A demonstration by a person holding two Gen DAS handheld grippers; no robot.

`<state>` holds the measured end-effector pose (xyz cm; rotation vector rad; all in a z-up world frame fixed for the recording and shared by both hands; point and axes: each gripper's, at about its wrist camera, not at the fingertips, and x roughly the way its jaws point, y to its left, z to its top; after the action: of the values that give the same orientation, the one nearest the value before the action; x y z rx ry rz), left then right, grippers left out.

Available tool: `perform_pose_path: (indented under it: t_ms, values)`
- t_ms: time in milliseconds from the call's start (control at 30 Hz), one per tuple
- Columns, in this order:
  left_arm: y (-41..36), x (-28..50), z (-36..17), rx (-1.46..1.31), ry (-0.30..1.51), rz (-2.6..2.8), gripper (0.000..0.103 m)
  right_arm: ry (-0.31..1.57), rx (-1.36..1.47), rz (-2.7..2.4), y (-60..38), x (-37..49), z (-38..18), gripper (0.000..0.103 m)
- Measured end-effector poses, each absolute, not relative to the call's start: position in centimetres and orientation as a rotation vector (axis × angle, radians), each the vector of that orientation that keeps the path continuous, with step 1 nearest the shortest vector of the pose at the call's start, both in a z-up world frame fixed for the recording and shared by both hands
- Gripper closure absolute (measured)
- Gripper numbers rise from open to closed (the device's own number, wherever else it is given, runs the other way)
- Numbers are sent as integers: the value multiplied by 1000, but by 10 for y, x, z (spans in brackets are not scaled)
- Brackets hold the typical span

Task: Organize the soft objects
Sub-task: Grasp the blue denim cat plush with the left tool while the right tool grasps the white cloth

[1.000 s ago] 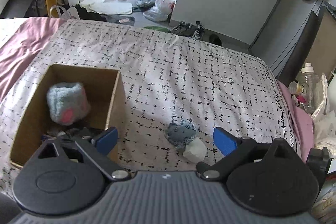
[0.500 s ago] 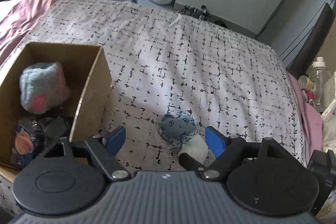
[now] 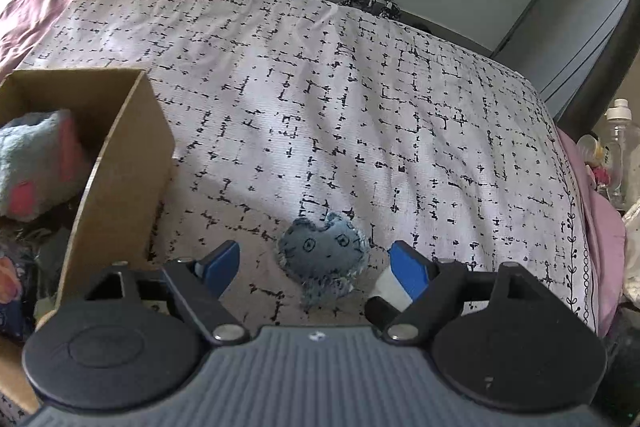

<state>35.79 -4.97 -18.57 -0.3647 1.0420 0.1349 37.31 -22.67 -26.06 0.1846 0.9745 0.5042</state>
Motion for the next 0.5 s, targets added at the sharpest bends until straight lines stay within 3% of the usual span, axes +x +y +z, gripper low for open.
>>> perform_pose_path:
  t_ms: [500]
  values:
    - [-51, 386, -225, -420, 1118, 135, 21, 952, 183, 413, -248, 366, -255, 54]
